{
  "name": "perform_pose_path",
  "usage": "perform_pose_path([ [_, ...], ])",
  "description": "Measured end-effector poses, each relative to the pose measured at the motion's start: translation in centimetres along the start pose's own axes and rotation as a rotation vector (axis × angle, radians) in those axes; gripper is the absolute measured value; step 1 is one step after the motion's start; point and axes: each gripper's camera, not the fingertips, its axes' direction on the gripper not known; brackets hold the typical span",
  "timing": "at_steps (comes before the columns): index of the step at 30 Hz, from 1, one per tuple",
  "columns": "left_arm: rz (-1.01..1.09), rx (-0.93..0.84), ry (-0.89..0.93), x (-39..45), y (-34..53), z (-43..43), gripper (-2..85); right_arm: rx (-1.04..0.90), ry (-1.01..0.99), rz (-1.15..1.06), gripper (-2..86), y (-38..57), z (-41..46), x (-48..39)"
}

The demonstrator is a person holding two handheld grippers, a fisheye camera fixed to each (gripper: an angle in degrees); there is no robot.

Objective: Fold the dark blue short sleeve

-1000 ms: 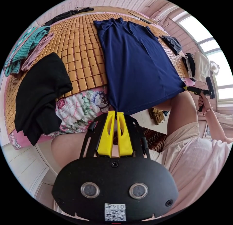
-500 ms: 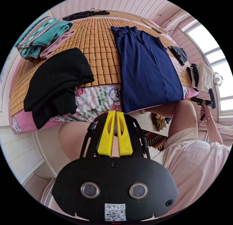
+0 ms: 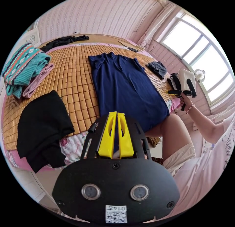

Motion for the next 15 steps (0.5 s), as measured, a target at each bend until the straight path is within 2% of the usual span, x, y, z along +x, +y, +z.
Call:
perform_pose_path([
  [6,0.180,-0.084,0.029,1.9,-12.6,10.1,-1.0,0.151,-0.047,0.007,9.0,-14.8,4.5,0.8],
  [8,0.220,-0.078,0.069,2.7,-15.4,11.9,-1.0,0.126,0.026,0.048,2.6,-17.1,6.2,1.0],
  [15,0.255,-0.177,0.164,6.6,-23.7,17.3,-0.9,0.135,0.141,0.215,0.1,-13.7,4.0,4.1],
])
